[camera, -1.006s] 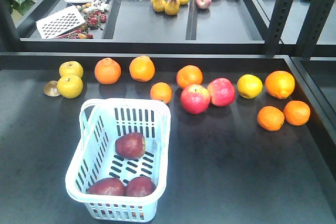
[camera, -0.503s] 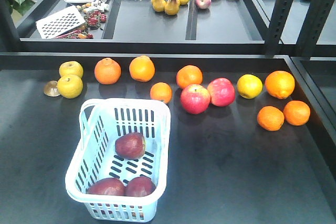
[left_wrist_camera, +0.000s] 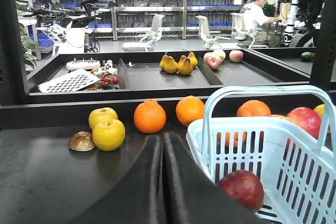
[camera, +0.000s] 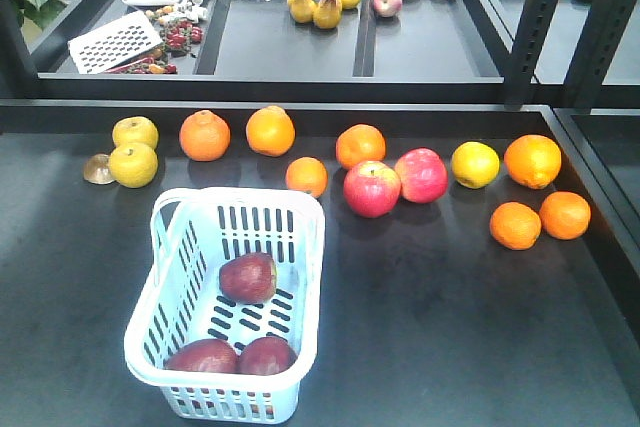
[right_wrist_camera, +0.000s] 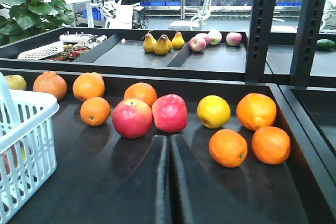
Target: Pick three apples into basket with both arms
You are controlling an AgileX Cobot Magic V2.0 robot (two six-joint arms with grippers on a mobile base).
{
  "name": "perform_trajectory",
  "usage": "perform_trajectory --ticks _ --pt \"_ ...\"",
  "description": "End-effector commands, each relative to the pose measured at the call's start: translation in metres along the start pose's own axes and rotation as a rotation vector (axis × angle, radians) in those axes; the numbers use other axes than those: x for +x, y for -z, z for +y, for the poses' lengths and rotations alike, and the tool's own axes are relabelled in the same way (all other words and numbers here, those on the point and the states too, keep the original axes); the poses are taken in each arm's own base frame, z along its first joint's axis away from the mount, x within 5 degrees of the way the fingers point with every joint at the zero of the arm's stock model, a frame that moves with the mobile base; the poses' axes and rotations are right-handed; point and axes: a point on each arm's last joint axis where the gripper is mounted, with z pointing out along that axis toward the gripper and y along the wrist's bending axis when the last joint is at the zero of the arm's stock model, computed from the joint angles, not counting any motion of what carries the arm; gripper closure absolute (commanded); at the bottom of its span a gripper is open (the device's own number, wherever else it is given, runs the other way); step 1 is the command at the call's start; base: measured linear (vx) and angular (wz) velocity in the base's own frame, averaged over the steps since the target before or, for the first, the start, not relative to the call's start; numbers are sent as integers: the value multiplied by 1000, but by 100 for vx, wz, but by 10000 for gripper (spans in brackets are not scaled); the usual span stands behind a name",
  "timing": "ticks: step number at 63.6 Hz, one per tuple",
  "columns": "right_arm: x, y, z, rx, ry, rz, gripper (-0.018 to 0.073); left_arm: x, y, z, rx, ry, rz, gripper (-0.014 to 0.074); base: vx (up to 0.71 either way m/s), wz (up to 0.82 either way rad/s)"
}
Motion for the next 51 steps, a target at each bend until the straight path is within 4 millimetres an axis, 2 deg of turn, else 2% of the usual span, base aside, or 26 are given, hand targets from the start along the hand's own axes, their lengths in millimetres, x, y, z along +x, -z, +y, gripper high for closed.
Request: perform_trajectory --ticks 1,51 --pt "-2 0 0 1 1 -66 568 -6 1 0 7 9 -81 603 0 0" --pt "-1 0 0 1 1 -62 568 -6 1 0 7 9 -80 603 0 0"
